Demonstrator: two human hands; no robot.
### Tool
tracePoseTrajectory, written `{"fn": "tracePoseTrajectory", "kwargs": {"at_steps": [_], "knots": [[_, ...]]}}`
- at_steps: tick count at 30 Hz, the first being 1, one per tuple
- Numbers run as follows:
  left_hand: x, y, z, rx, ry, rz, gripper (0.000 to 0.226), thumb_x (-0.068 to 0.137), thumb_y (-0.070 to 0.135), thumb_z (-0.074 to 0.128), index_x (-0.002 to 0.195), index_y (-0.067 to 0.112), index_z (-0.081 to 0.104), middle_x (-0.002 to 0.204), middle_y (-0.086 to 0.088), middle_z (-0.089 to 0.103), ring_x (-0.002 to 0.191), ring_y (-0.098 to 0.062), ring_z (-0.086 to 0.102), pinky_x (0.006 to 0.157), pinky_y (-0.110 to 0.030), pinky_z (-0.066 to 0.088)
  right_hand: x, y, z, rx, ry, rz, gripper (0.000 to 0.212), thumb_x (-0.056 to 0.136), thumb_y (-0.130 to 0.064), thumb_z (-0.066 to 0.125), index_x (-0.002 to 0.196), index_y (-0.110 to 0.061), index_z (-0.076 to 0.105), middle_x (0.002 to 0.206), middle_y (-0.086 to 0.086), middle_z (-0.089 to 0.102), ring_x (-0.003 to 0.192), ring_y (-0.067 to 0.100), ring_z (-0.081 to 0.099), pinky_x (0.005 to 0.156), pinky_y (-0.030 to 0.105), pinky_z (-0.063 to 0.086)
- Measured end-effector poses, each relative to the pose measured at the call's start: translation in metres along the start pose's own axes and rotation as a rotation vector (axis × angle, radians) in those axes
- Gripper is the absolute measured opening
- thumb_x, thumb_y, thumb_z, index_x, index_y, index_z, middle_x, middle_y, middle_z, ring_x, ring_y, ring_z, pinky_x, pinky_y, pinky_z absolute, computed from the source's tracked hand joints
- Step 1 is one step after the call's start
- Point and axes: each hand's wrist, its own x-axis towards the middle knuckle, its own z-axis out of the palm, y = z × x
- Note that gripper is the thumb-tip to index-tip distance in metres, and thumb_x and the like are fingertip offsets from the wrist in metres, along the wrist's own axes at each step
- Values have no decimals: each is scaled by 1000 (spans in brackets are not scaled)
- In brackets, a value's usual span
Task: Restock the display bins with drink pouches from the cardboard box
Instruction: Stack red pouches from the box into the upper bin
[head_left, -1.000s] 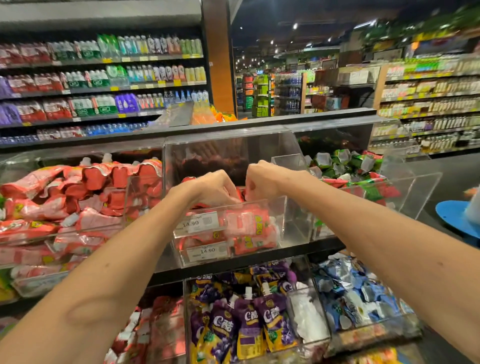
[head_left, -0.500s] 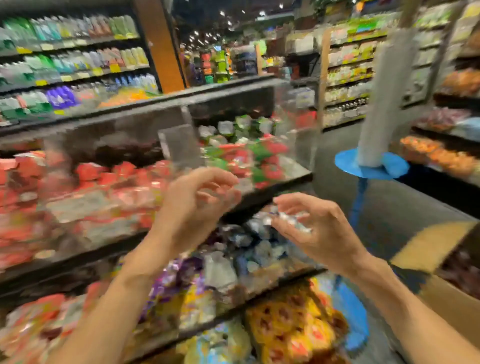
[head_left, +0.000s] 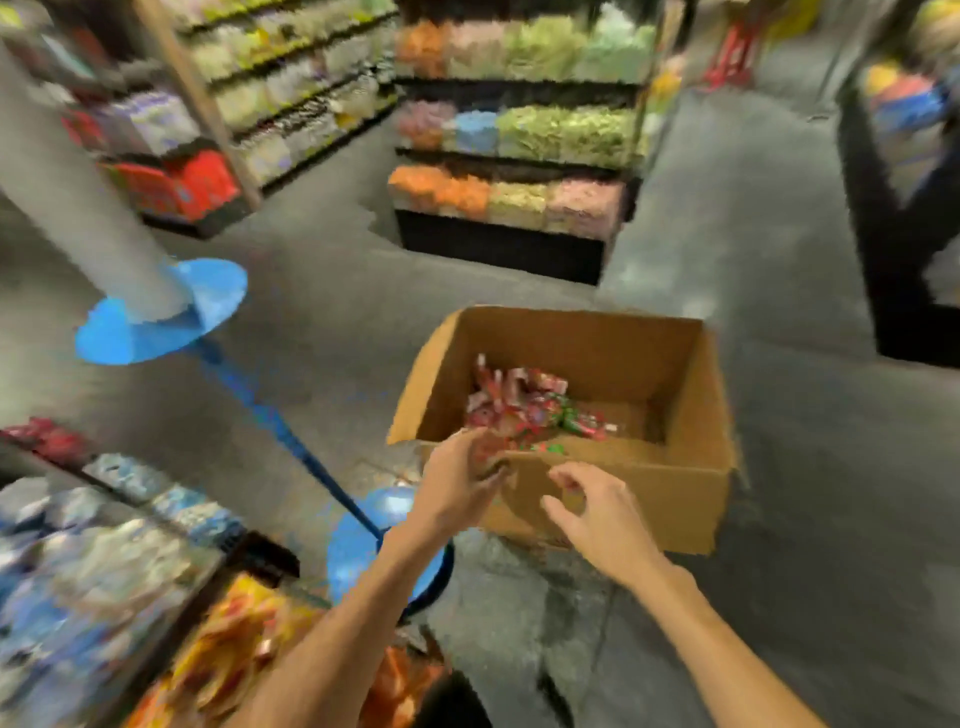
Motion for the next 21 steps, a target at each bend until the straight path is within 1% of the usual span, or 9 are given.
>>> {"fn": "tracePoseTrajectory", "kwargs": {"at_steps": [3, 6, 9, 12, 14, 16, 17, 19, 21], "knots": [[50, -11, 35, 51, -72, -72, 23, 83, 25, 74, 103, 14, 72, 101, -9, 72, 96, -27, 68, 84, -37, 52, 30, 28, -5, -11, -52, 106, 32, 96, -32, 62, 125, -19, 62, 122, -4, 62, 118, 14, 54, 100, 30, 42], [99, -40, 54, 109, -94, -161, 21, 86, 26, 72, 105, 16, 70, 103, -7, 72, 98, -26, 67, 82, -36, 52, 73, 46, -3, -26, -94, 170, 28, 97, -29, 60, 122, -17, 62, 120, 0, 62, 117, 18, 52, 93, 26, 39], [152, -84, 66, 102, -142, -263, 33, 82, 24, 77, 112, 15, 66, 108, -5, 72, 105, -26, 65, 86, -36, 51, 123, 60, 5, -36, -106, 227, 22, 96, -29, 62, 112, -15, 65, 110, 2, 66, 105, 20, 58, 91, 34, 45], [204, -127, 81, 103, -188, -374, 46, 82, 24, 76, 123, 12, 59, 119, -10, 68, 117, -31, 59, 93, -36, 47, 177, 81, 26, -29, -154, 320, 17, 94, -28, 62, 105, -14, 66, 101, 2, 67, 96, 21, 62, 88, 42, 51], [235, -153, 94, 121, -251, -397, 53, 84, 28, 75, 130, 10, 55, 126, -12, 62, 122, -33, 55, 96, -37, 43, 211, 97, 42, -35, -212, 386, 19, 94, -26, 62, 109, -15, 65, 105, 2, 68, 96, 20, 62, 88, 41, 52], [262, -179, 112, 118, -301, -415, 56, 84, 32, 74, 132, 11, 53, 127, -12, 58, 121, -32, 54, 95, -36, 42, 247, 110, 58, -25, -278, 451, 27, 94, -25, 63, 120, -20, 63, 117, -1, 66, 100, 16, 60, 85, 32, 50], [273, -188, 120, 115, -324, -421, 54, 84, 30, 73, 131, 13, 54, 127, -12, 59, 120, -30, 55, 94, -36, 44, 266, 117, 66, -5, -299, 487, 30, 94, -26, 64, 123, -21, 61, 120, -2, 64, 100, 13, 59, 82, 29, 48], [293, -211, 142, 100, -379, -447, 54, 86, 22, 72, 134, 13, 51, 130, -11, 59, 119, -28, 56, 96, -36, 47, 303, 130, 80, 48, -337, 569, 34, 94, -28, 64, 127, -23, 57, 119, -2, 63, 99, 15, 61, 82, 31, 49], [309, -230, 163, 9, -448, -453, 55, 87, 28, 71, 135, 11, 51, 131, -7, 60, 120, -26, 58, 98, -37, 49, 340, 143, 96, 102, -346, 649, 38, 94, -29, 64, 130, -22, 53, 120, 0, 61, 101, 21, 63, 83, 35, 51]]}}
